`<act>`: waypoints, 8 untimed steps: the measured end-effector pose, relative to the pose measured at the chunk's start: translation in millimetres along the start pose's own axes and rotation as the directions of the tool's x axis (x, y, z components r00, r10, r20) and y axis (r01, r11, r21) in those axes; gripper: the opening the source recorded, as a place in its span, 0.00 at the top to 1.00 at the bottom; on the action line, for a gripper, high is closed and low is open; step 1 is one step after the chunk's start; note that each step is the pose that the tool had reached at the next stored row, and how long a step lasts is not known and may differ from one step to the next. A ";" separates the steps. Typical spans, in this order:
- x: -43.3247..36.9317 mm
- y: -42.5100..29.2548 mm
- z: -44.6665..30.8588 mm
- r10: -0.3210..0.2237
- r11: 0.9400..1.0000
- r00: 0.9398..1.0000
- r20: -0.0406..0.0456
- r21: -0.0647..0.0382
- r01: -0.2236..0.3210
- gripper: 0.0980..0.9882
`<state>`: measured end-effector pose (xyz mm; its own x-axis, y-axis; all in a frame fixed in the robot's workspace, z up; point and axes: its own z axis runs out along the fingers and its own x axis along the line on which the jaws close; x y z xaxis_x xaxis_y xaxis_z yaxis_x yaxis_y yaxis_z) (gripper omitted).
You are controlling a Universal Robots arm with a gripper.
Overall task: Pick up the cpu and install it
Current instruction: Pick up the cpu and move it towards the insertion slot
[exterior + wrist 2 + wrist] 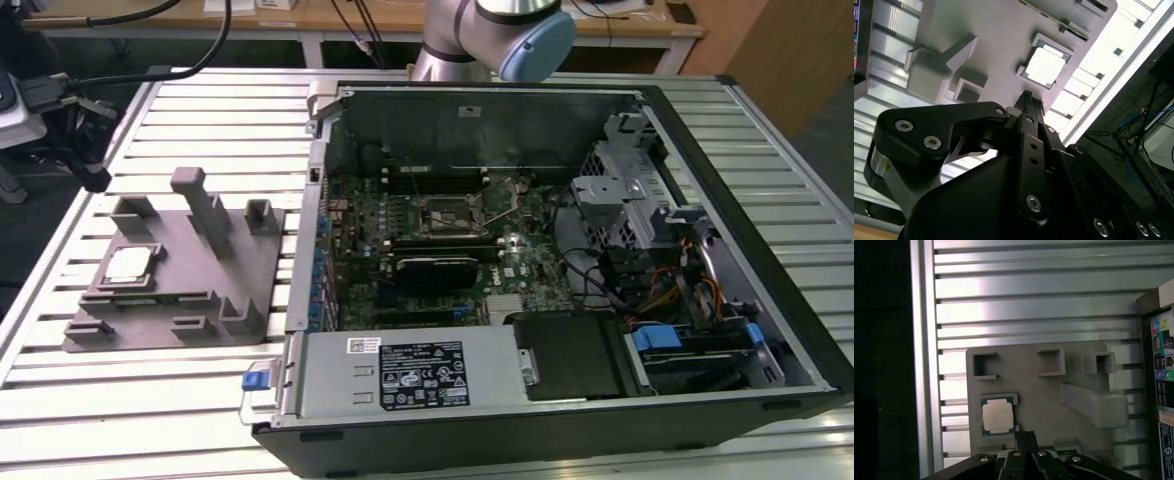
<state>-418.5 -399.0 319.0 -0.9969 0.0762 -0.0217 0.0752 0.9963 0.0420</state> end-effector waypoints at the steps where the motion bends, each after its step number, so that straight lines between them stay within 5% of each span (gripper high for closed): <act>1: 0.0 0.0 0.7 0.000 1.000 1.000 0.000 0.000 0.000 0.99; 8: 0.2 -0.3 7.3 0.000 1.000 1.000 0.000 0.000 0.000 0.99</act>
<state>-418.6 -399.0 311.7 -0.9969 0.0762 -0.0217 0.0752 0.9963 0.0419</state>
